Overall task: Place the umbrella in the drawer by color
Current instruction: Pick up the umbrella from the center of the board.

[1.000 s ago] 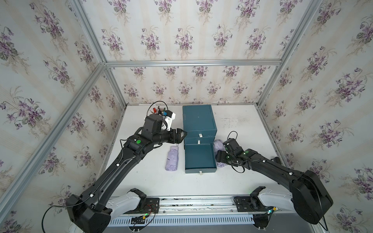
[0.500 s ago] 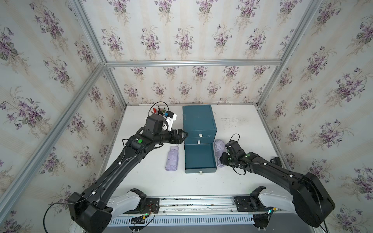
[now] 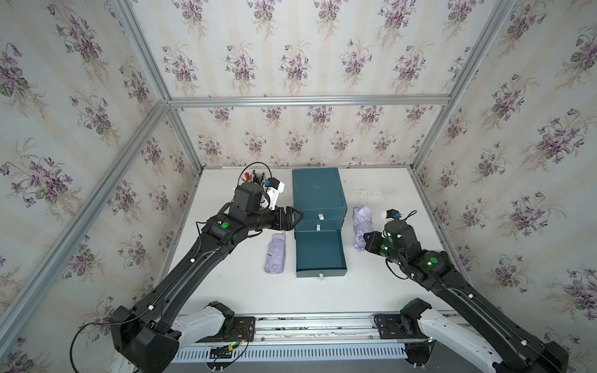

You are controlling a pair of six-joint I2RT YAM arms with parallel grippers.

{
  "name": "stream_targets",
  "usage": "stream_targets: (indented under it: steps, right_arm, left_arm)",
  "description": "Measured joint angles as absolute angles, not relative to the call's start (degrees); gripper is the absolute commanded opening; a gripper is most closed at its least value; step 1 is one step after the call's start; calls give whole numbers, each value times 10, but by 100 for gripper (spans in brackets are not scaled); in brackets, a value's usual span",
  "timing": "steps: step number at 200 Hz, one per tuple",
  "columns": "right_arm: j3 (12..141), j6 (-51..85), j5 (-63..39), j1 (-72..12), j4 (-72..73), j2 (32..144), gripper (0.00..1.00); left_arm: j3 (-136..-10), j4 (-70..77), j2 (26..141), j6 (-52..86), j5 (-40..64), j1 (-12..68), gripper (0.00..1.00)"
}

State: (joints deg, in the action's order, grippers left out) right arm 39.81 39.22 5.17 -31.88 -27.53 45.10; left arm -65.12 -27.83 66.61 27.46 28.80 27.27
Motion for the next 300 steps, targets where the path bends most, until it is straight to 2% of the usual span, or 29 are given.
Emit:
stream_targets:
  steps: [29,66,92,122,152,184,227,258,263,300]
  right_arm:
    - [427,389,43,-320,-280,409,0]
    - [458,377,8,-346,-244,422,0]
    - [482,364,5,-424,-204,466,0]
    - [531,336,34,-537,-168,533,0]
    - [561,316,78,-585,-151,579,0]
    - [568,312,102,-608,-149,604,0]
    - [576,312,130,-629,-148,626,0]
    - [588,313,165,-646,-156,646,0]
    - [591,313,171,-648,-158,650,0]
    - [605,313,202,-664,-181,676,0]
  left_arm:
    - [-642,-255,666,282,316,279,88]
    - [-632,-216,668,303,347,299,93]
    - [-617,-170,674,327,373,309,100]
    - [-598,-117,687,369,400,310,100]
    - [-594,-92,694,391,409,310,99]
    - [-585,-78,691,406,410,310,89]
    - [-580,-57,698,427,412,308,65]
    - [-576,-49,703,444,407,307,56]
    - [-575,-48,703,447,405,307,51]
    - [-569,-44,705,467,394,307,33]
